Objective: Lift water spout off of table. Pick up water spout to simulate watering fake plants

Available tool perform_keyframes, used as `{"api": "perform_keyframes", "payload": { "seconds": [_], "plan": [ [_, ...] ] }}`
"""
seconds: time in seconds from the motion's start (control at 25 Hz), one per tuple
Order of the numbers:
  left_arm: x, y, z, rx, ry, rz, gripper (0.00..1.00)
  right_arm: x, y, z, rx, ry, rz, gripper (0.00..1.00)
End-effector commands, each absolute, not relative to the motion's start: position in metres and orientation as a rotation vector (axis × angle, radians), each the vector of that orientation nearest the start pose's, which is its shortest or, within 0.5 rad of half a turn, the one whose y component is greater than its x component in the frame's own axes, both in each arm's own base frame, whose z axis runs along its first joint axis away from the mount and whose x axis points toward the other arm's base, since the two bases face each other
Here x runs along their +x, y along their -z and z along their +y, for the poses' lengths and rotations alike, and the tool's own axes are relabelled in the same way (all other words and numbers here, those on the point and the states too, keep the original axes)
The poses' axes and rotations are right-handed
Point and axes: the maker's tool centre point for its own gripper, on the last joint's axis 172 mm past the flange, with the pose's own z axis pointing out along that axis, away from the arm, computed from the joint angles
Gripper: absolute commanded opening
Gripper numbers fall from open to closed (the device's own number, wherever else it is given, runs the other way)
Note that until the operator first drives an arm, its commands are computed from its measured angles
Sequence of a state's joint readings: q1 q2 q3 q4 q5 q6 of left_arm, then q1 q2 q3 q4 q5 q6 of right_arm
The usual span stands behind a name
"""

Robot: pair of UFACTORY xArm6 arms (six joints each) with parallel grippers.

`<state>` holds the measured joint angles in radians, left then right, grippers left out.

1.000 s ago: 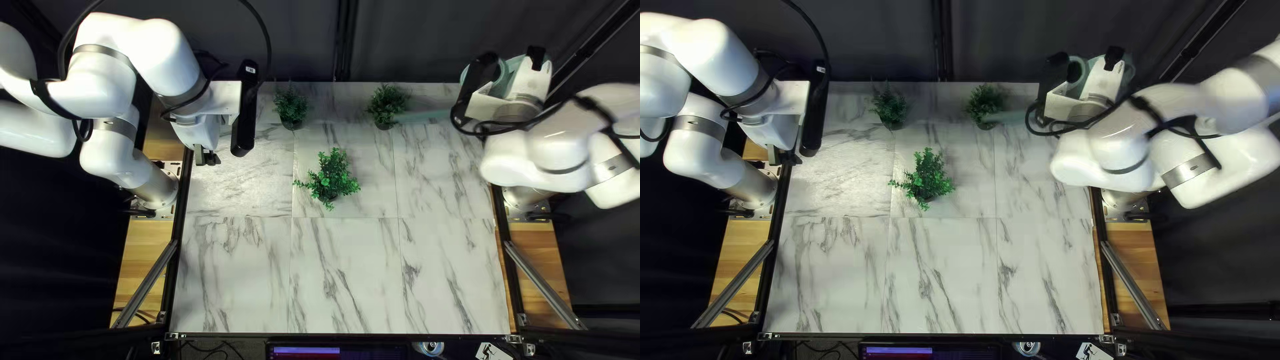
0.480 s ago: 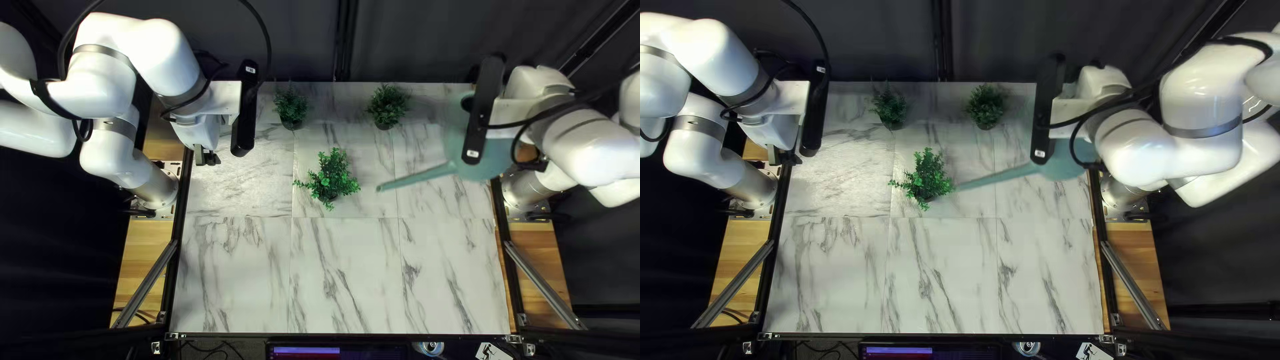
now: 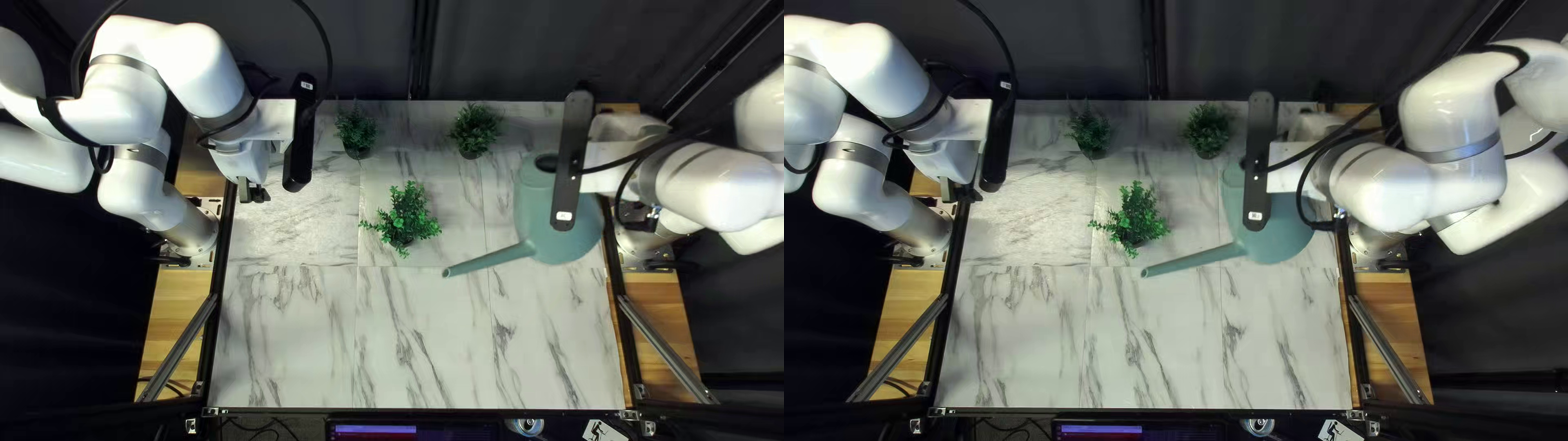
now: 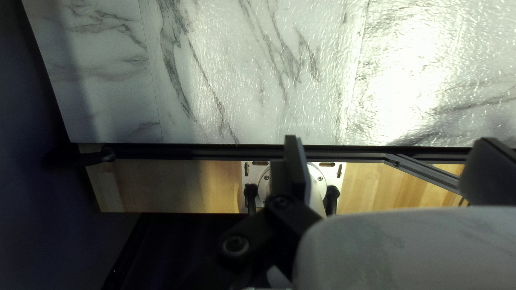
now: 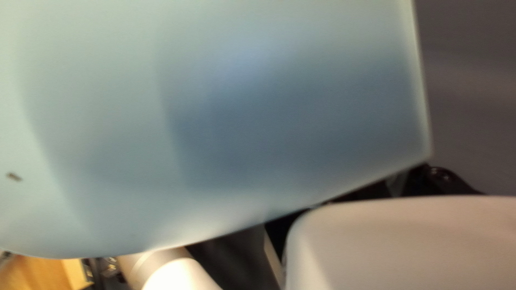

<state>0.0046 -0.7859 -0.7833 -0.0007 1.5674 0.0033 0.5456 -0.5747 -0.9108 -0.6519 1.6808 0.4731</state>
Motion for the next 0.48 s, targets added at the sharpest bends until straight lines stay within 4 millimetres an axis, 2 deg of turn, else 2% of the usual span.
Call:
{"api": "perform_keyframes", "payload": {
  "seconds": [0.04, 0.36, 0.48],
  "plan": [
    [0.256, -0.314, 0.001, -3.142, 0.003, -0.002, 1.00, 0.333, -0.337, 0.015, 2.491, -0.250, 0.073, 0.00],
    [0.256, -0.314, 0.001, -3.142, 0.003, -0.002, 1.00, 0.346, -0.289, 0.033, 2.526, -0.332, 0.020, 0.00],
    [0.256, -0.314, 0.001, -3.142, 0.003, -0.002, 1.00, 0.358, -0.274, 0.042, 2.526, -0.394, -0.035, 0.00]
  ]
}}
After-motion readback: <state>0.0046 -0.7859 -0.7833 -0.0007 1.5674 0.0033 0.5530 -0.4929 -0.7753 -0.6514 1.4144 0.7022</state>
